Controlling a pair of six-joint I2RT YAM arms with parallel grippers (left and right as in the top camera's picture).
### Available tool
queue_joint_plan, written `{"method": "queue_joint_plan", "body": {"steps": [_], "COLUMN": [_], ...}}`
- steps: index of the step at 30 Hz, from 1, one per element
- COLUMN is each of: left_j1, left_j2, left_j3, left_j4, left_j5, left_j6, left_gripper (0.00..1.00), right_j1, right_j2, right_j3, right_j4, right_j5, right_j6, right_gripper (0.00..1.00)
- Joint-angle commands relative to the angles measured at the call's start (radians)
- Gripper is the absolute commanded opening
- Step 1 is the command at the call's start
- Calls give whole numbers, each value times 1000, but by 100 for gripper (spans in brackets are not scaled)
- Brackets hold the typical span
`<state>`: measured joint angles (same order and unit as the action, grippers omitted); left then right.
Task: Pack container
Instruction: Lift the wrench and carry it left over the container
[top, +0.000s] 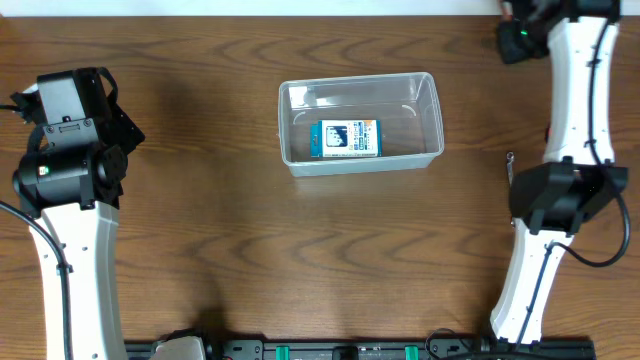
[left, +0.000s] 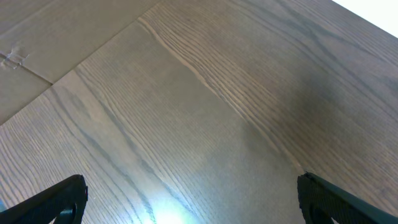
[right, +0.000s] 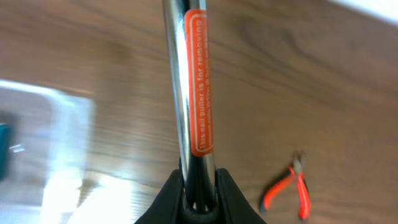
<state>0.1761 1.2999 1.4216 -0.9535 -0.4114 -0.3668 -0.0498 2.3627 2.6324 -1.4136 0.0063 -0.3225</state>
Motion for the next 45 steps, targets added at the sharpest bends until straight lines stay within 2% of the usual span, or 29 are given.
{"method": "queue_joint_plan", "body": {"steps": [1,8,18,25,32,45], "left_j1": [4,4,4,4,4,4], "left_j2": [2,2,2,2,2,2], "left_j3": [8,8,7,8,7,7], "left_j4": [0,0,0,0,0,0], "left_j5": [-19,-19,-19,-19,-19,-19], "left_j6": [-10,-10,-10,-10,-10,-10], "left_gripper": [98,98,98,98,98,98], "right_j1": [85,238,372,378,370,369], "right_j2": [-61,-92,-91,-91,-91,-91], "right_j3": [26,26,-106,-309,-488,-694], "right_j4": [-19,-113,-162,-160,-99,76], "right_j5": [-82,-199,-198,-197,-187,-187], "right_j6": [-126,-278,-388,-465,-472,-472], "right_gripper": [1,3,2,1,1,1]}}
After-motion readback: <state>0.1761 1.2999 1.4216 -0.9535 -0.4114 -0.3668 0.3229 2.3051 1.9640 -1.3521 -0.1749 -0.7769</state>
